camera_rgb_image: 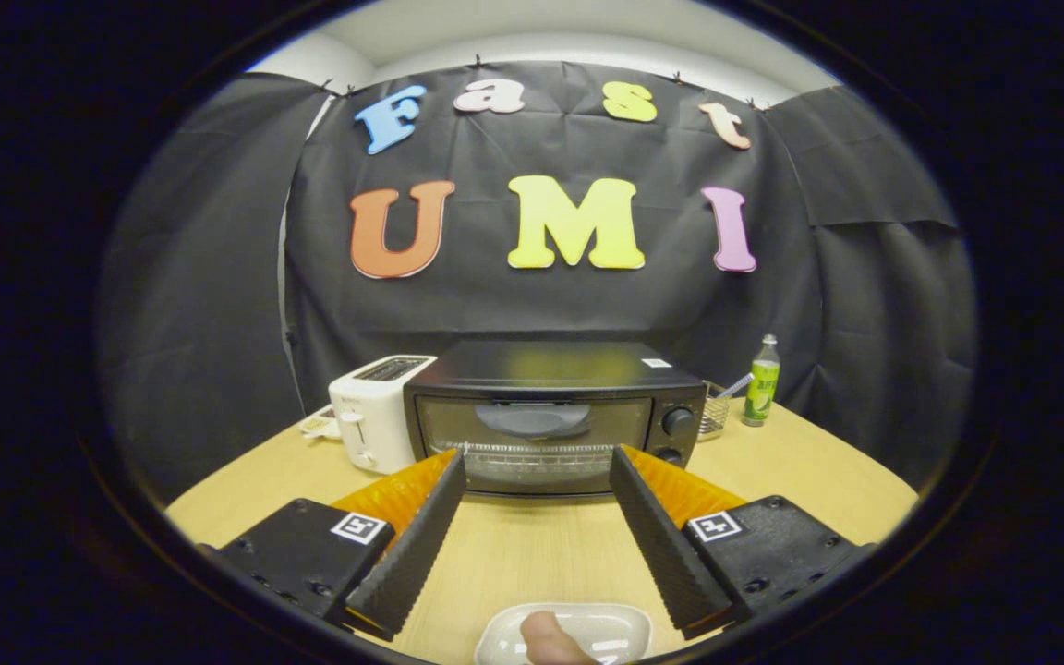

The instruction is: Open the toaster oven, put the food inside, and close the toaster oven door.

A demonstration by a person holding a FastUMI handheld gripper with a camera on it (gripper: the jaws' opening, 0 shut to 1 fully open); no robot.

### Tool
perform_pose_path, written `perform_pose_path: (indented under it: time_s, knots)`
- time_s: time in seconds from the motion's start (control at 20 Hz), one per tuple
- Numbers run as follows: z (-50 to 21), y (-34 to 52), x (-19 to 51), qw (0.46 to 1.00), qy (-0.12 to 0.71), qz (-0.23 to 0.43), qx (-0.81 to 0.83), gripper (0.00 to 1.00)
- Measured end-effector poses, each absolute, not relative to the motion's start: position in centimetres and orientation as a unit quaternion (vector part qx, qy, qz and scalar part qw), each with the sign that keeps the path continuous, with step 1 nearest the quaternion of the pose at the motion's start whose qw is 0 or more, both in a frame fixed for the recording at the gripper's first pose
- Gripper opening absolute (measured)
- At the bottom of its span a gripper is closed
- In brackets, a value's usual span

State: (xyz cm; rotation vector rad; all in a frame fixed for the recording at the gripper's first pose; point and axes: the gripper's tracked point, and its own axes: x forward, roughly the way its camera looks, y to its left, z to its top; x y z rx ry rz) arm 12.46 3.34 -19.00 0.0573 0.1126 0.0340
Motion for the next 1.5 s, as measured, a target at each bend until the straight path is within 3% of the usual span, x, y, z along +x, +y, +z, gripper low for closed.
perform_pose_path:
  time_s: [0.25,0.45,0.55,0.9,1.5]
  knots:
    - [-8.1,3.0,5.6,0.997,0.015,0.016,0.075,1.0]
    - [-3.3,-0.1,-0.9,0.998,-0.045,-0.027,0.018,1.0]
    - [-3.7,-1.0,-3.5,0.998,-0.055,-0.039,0.0,1.0]
    - [-6.4,0.3,-8.9,0.997,-0.053,0.049,0.005,1.0]
    - [-4.9,-4.0,-12.0,0.995,-0.091,0.042,0.026,1.0]
